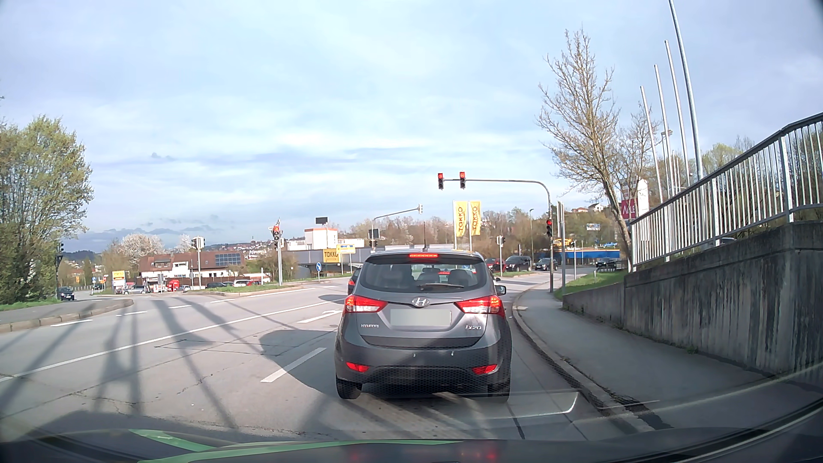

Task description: Follow the waypoints while adhering to traffic rules and regulations

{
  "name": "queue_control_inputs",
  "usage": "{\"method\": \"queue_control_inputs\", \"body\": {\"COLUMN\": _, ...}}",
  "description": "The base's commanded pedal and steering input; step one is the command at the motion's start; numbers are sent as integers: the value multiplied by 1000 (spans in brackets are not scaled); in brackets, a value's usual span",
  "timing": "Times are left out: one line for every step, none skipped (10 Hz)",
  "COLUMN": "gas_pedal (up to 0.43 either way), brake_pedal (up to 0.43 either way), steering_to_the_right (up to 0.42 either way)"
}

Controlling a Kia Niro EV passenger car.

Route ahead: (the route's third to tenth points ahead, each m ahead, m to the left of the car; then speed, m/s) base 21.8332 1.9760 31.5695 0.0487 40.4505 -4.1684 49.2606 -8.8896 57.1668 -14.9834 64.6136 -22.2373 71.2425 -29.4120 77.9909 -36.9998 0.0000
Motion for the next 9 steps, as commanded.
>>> {"method": "queue_control_inputs", "body": {"gas_pedal": 0, "brake_pedal": 488, "steering_to_the_right": 34}}
{"method": "queue_control_inputs", "body": {"gas_pedal": 0, "brake_pedal": 494, "steering_to_the_right": 34}}
{"method": "queue_control_inputs", "body": {"gas_pedal": 0, "brake_pedal": 488, "steering_to_the_right": 33}}
{"method": "queue_control_inputs", "body": {"gas_pedal": 0, "brake_pedal": 494, "steering_to_the_right": 33}}
{"method": "queue_control_inputs", "body": {"gas_pedal": 0, "brake_pedal": 494, "steering_to_the_right": 34}}
{"method": "queue_control_inputs", "body": {"gas_pedal": 0, "brake_pedal": 488, "steering_to_the_right": 34}}
{"method": "queue_control_inputs", "body": {"gas_pedal": 0, "brake_pedal": 494, "steering_to_the_right": 33}}
{"method": "queue_control_inputs", "body": {"gas_pedal": 0, "brake_pedal": 488, "steering_to_the_right": 34}}
{"method": "queue_control_inputs", "body": {"gas_pedal": 0, "brake_pedal": 494, "steering_to_the_right": 34}}
